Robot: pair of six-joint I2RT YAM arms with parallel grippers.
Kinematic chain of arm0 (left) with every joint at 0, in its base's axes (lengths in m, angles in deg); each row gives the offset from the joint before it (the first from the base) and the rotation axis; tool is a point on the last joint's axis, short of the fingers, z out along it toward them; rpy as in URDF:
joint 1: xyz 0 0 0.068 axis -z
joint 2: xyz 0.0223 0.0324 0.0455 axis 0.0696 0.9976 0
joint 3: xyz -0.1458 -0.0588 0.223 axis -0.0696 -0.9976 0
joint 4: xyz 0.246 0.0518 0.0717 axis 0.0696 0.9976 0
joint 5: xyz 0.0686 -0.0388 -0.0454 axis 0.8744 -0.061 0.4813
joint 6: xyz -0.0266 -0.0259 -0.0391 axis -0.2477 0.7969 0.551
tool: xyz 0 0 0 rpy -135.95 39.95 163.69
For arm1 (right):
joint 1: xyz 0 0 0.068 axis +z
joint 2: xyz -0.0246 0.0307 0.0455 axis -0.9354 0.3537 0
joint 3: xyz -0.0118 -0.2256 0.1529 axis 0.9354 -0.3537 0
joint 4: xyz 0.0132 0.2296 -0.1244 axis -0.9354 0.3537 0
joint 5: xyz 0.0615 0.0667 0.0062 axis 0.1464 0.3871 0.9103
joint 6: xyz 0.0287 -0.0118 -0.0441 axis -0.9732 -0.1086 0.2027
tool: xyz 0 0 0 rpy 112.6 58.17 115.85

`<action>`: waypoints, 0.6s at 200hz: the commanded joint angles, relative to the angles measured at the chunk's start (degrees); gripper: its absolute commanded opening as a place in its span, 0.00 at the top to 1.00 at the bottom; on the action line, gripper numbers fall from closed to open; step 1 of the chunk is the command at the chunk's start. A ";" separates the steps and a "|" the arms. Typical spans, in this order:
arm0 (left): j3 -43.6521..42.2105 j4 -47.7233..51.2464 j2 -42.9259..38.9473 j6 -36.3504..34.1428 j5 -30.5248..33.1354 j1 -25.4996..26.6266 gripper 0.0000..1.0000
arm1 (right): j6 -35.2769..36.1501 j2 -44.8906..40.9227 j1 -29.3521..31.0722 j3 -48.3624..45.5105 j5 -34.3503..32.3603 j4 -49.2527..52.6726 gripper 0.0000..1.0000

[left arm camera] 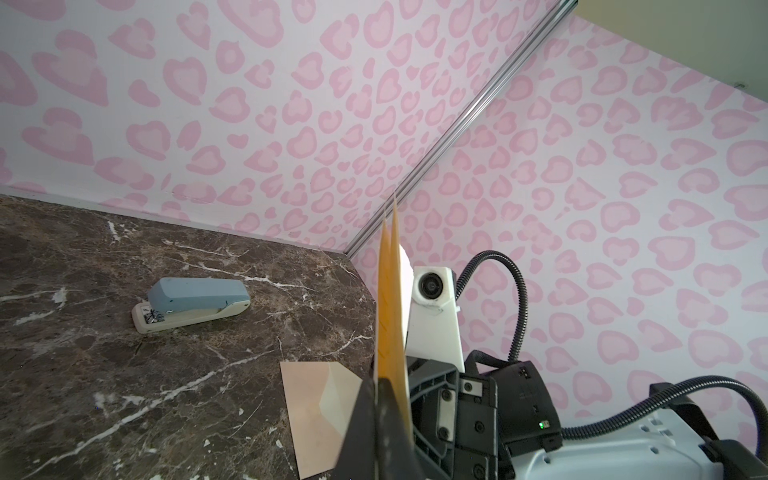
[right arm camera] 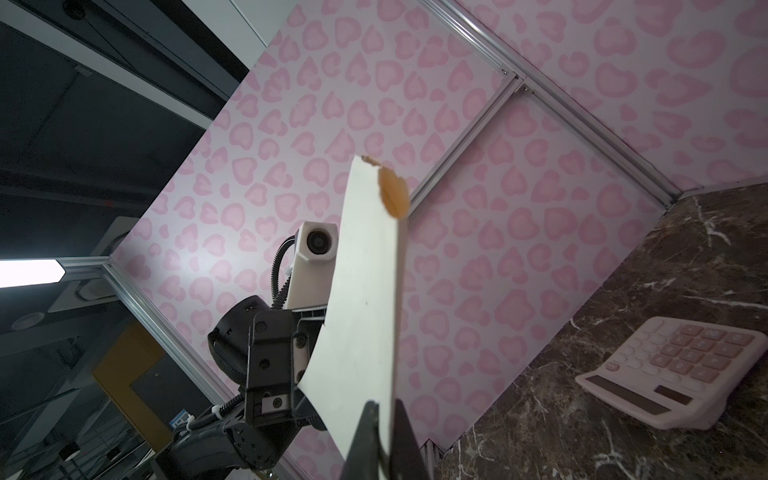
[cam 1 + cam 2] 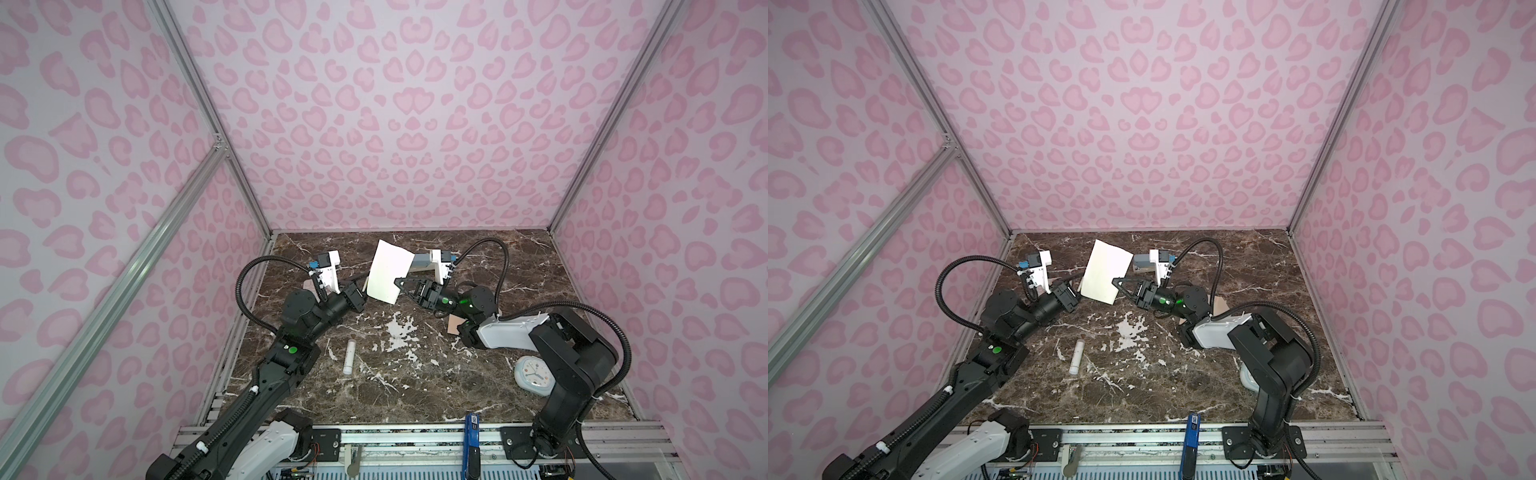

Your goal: Place the letter into the envelope and seal it

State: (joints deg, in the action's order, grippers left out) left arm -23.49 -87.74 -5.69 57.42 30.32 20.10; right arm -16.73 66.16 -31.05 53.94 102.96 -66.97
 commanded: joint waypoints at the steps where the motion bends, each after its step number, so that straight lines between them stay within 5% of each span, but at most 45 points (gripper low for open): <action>1: 0.10 -0.97 -0.52 -0.86 0.43 -0.12 0.96 | 0.35 0.30 -0.09 0.42 0.65 -3.41 0.92; 68: 1.24 2.38 -1.96 -2.91 1.47 -0.17 0.88 | 0.24 -0.12 -0.18 1.00 1.22 -2.90 1.00; 120: 2.05 8.45 -4.72 -6.43 4.36 -0.57 0.59 | 2.59 -2.21 -1.05 1.48 2.14 1.54 1.00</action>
State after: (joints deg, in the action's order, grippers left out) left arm -22.20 -82.06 -8.96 53.88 32.70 19.84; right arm -16.42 64.80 -31.84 55.10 103.99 -65.96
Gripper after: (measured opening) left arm 0.345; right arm 0.049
